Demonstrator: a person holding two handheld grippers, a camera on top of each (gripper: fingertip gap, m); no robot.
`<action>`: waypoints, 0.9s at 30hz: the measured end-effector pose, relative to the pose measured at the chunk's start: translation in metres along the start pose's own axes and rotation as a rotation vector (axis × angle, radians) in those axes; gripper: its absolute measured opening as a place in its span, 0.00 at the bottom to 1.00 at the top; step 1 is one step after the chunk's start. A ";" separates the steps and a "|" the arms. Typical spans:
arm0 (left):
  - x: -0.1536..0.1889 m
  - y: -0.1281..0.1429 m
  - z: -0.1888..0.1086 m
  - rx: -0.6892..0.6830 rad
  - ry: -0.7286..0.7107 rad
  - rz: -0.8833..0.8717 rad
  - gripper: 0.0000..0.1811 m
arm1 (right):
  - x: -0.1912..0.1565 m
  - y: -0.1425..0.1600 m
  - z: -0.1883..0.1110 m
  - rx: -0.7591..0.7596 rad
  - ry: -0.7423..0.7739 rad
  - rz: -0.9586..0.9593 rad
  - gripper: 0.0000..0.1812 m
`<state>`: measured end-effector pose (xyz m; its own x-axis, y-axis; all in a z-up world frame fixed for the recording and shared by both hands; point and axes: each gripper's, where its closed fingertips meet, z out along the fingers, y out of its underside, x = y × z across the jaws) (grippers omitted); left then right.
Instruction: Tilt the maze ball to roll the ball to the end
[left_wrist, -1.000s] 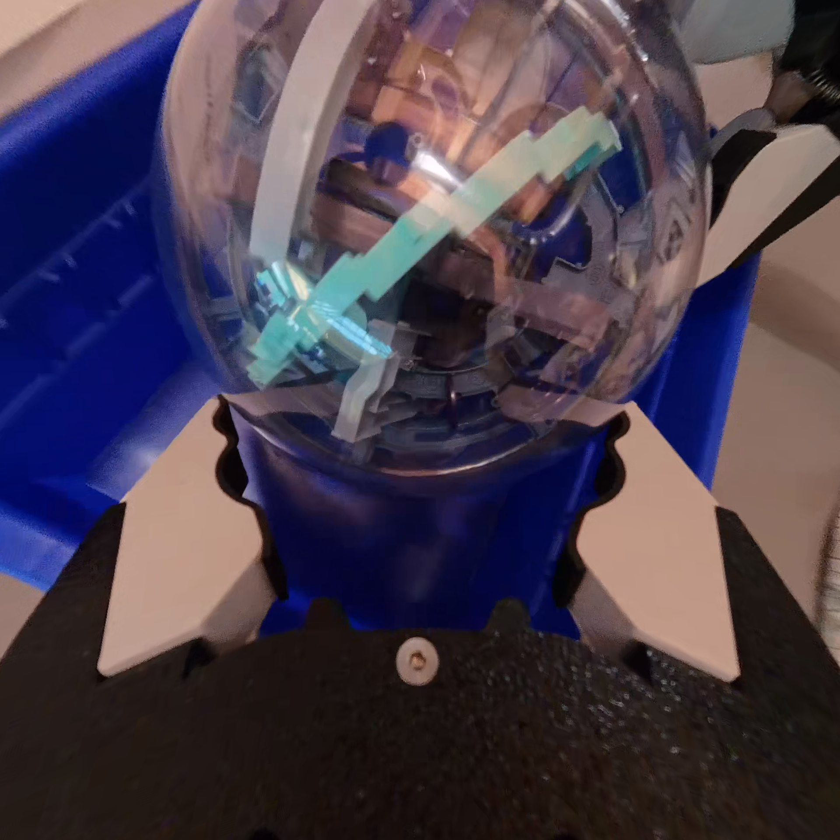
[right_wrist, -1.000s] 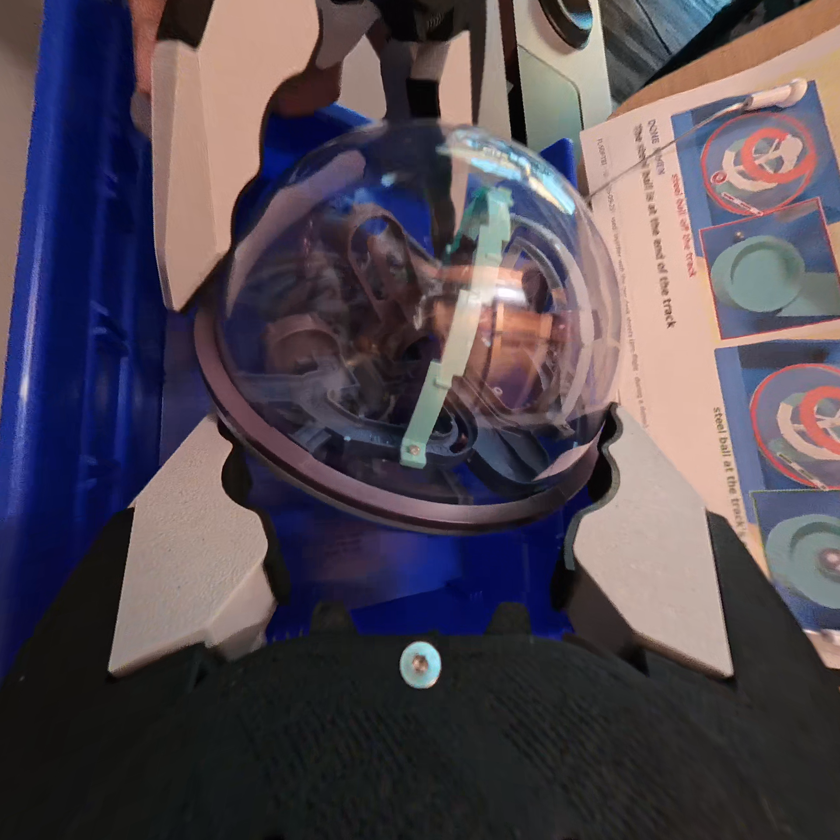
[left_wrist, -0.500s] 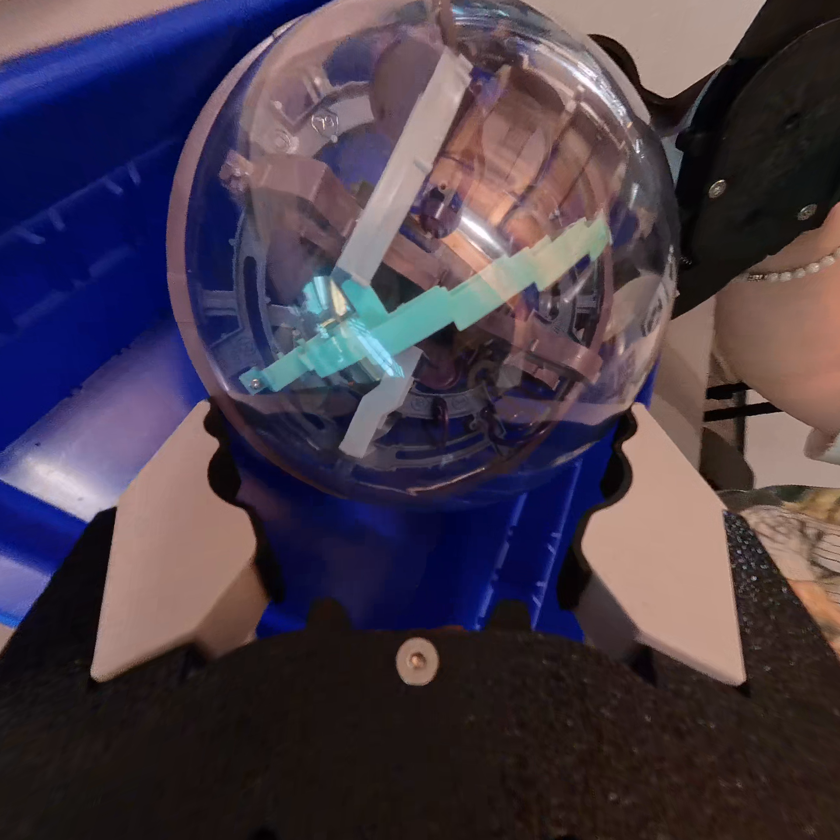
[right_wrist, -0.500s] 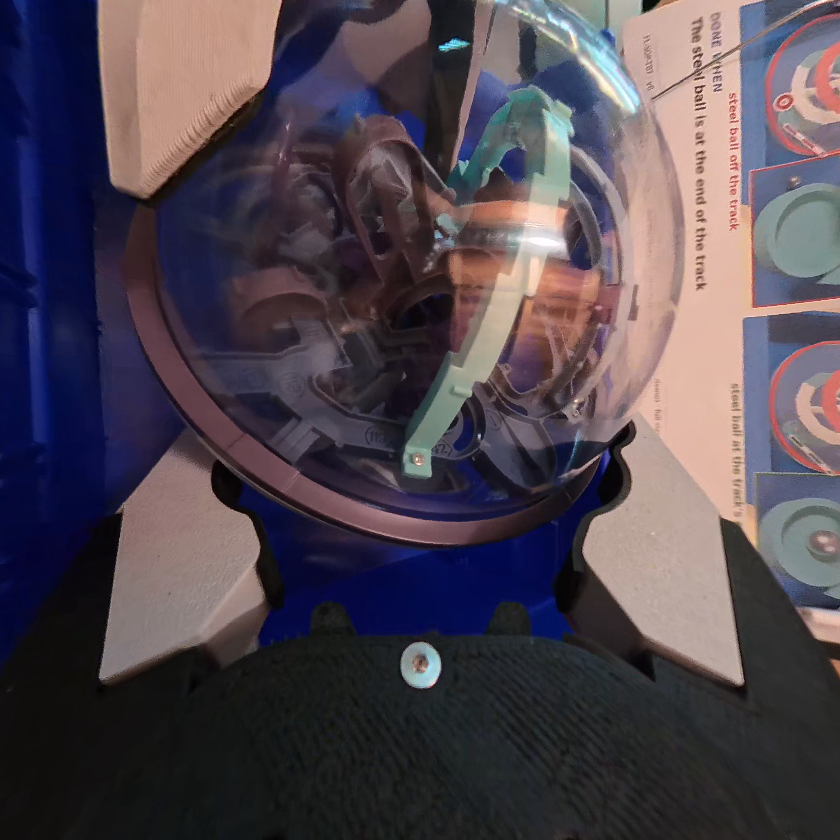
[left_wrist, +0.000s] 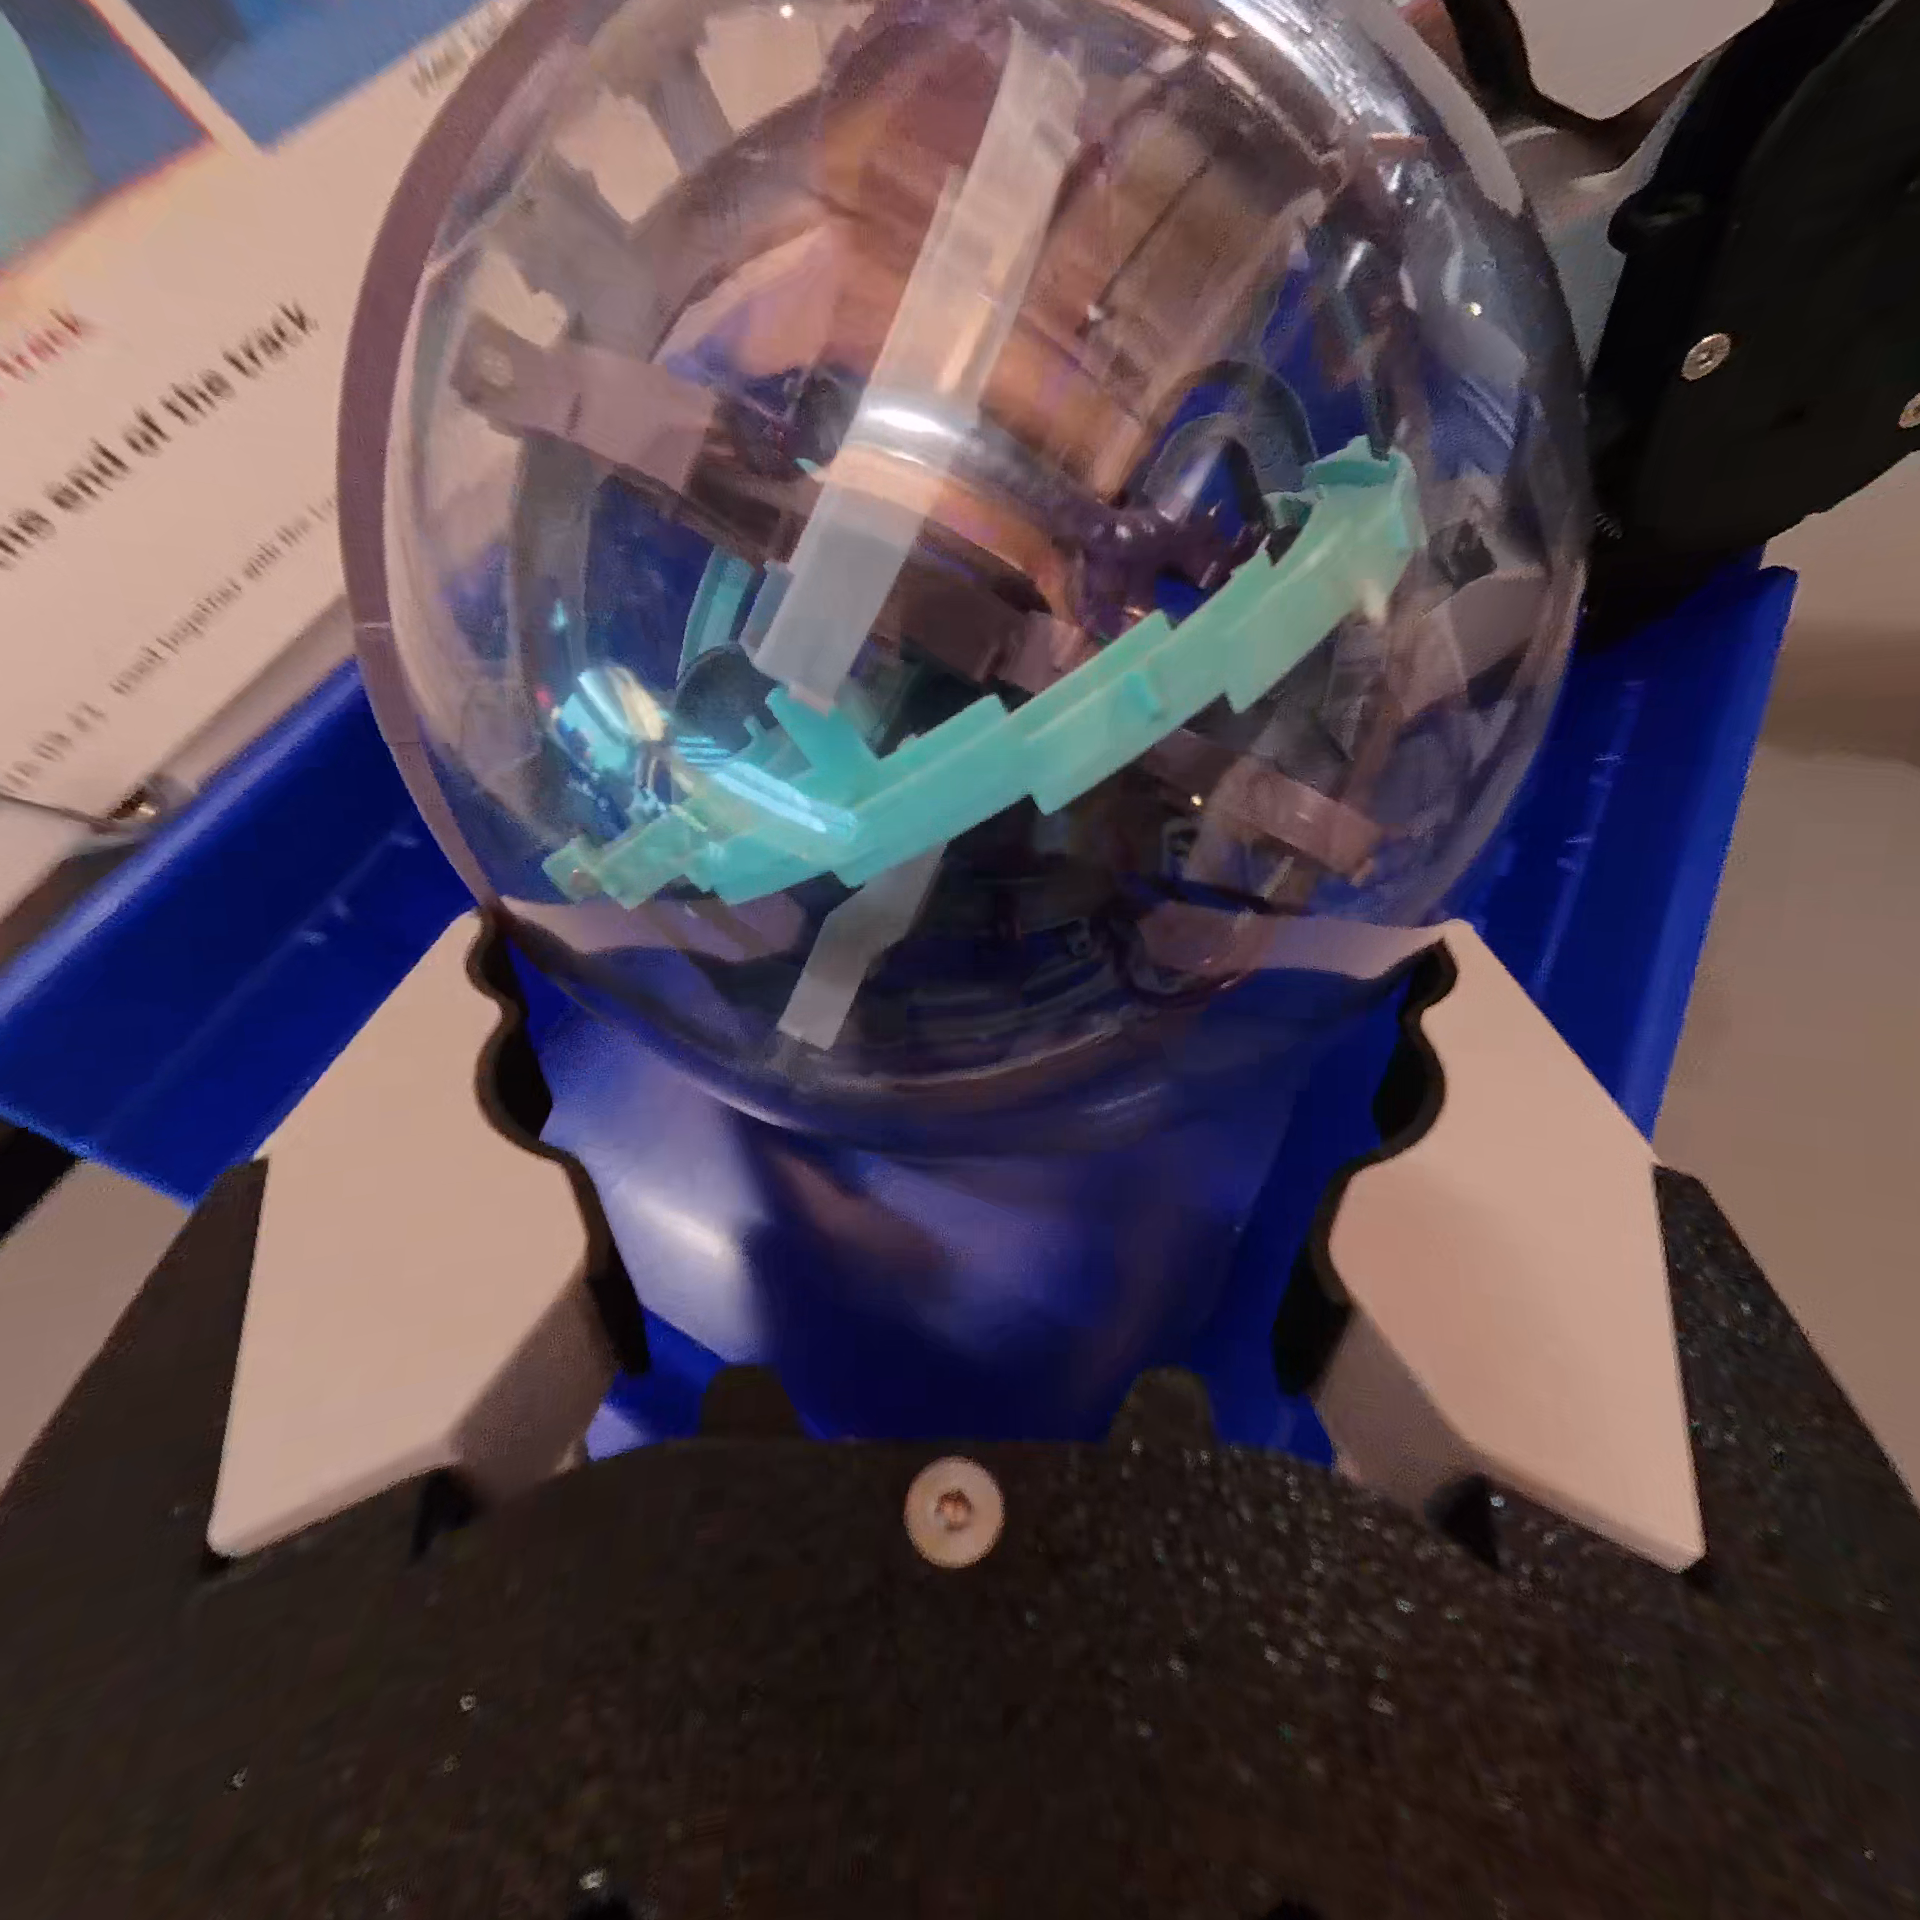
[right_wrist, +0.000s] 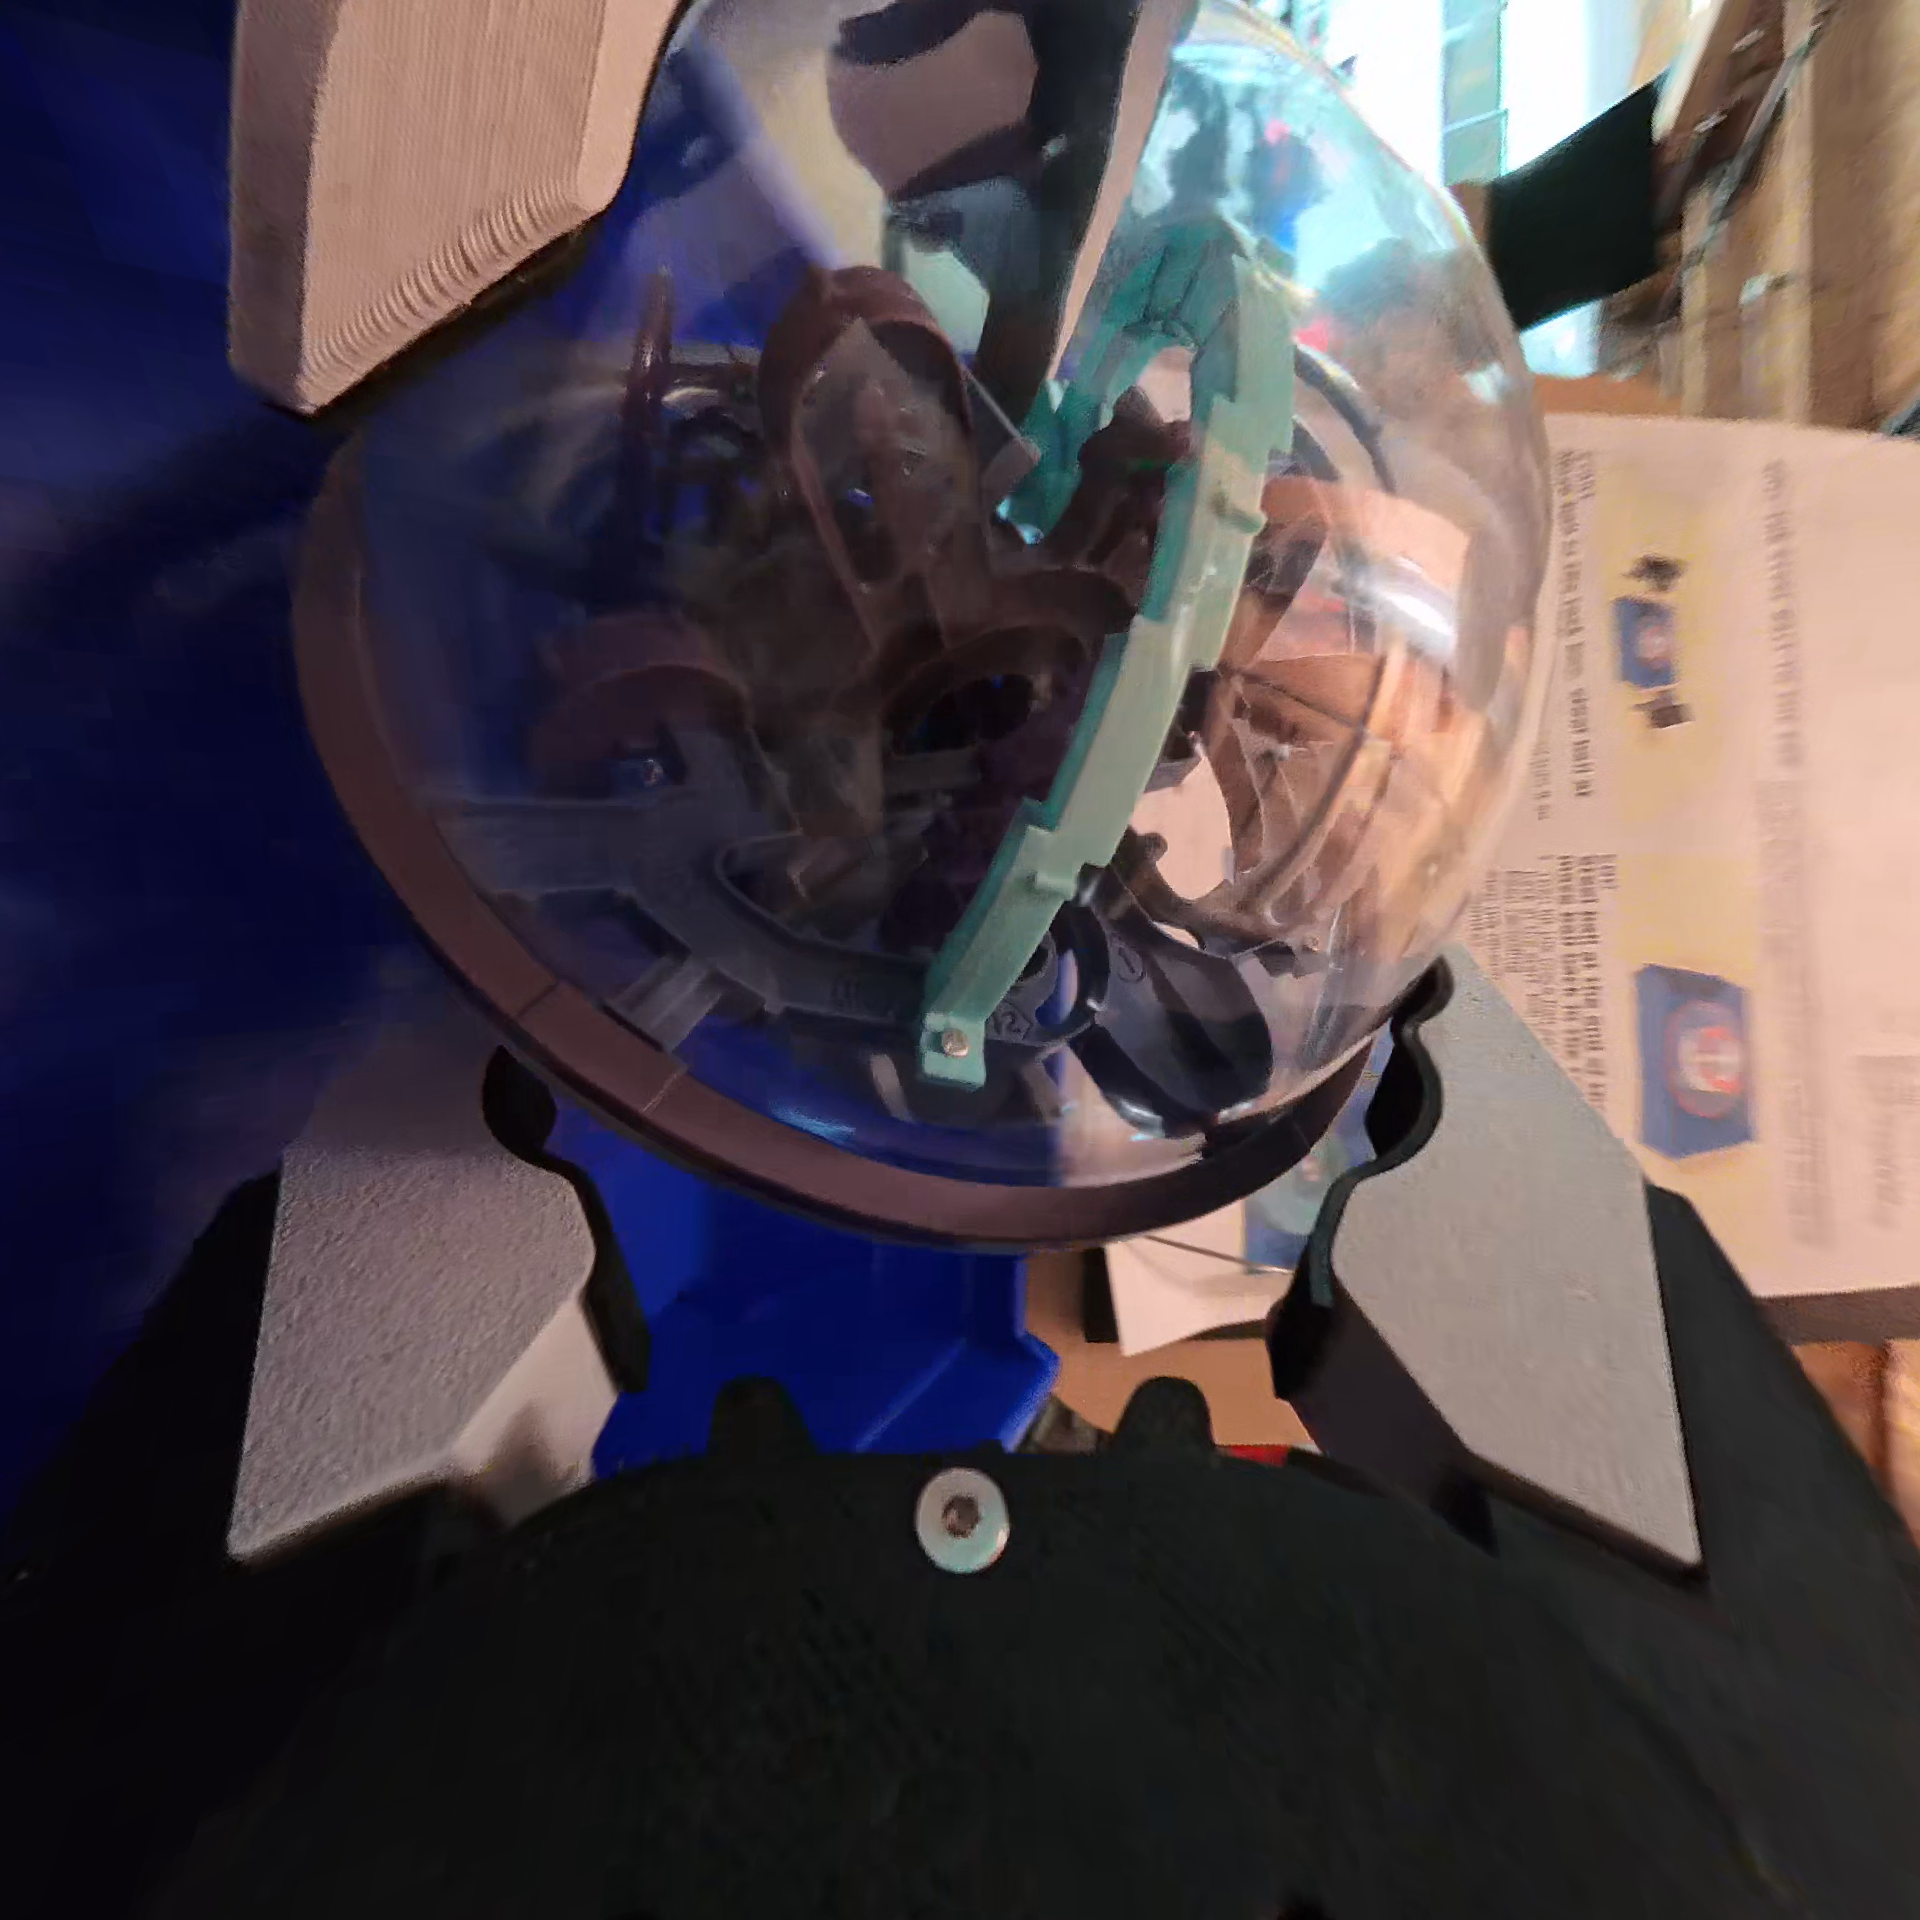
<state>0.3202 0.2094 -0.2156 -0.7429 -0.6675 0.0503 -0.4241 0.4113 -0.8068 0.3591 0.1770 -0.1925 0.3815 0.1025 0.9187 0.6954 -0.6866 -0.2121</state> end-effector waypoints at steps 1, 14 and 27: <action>0.000 -0.003 -0.002 0.009 -0.022 0.024 0.87 | 0.004 -0.001 -0.002 0.006 0.029 -0.019 0.87; 0.008 -0.071 -0.043 0.197 -0.345 0.352 0.87 | 0.070 -0.010 -0.035 0.026 0.453 -0.065 0.87; 0.025 -0.096 -0.058 0.321 -0.416 0.483 0.87 | 0.088 -0.016 -0.057 0.034 0.590 -0.047 0.87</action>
<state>0.3120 0.1894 -0.1026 -0.5226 -0.6648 -0.5338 0.1234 0.5605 -0.8189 0.3469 0.1554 -0.0892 -0.0467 -0.2920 0.9553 0.7261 -0.6667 -0.1683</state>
